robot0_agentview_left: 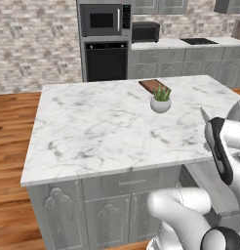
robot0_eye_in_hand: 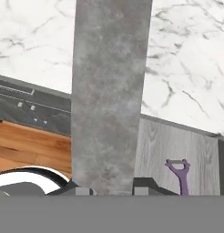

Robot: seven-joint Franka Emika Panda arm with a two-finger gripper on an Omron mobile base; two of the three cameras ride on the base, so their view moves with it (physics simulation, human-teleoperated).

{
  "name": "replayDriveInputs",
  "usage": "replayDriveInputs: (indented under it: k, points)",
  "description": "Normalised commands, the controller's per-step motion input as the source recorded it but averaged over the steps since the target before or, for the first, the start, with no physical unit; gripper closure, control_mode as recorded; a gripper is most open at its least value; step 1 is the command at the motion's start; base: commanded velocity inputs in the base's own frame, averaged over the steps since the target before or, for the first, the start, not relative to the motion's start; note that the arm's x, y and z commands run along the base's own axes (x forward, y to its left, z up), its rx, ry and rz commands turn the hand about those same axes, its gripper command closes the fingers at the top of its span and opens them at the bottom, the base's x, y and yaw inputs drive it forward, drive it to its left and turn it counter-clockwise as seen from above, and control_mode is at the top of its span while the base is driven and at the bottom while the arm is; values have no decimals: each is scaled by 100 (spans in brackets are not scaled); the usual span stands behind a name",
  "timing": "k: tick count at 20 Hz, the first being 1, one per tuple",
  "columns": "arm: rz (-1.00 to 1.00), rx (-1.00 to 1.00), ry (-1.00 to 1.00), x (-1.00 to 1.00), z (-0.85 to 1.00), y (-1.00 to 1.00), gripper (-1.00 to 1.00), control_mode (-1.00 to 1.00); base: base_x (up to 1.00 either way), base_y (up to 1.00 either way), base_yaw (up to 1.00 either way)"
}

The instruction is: Open the drawer on the right and place the cutting tools on the cutting board.

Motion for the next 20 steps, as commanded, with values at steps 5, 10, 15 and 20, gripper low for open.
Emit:
replayDriveInputs:
  k: [5,10,15,20]
  points:
    - [-9,0,-30,2,83,100,100,-100,0,0,0]
    - [-14,3,-30,0,57,100,100,-100,0,0,0]
    - [-6,12,-4,-2,5,41,100,-100,0,0,0]
    - [0,4,0,0,0,0,100,-100,0,0,0]
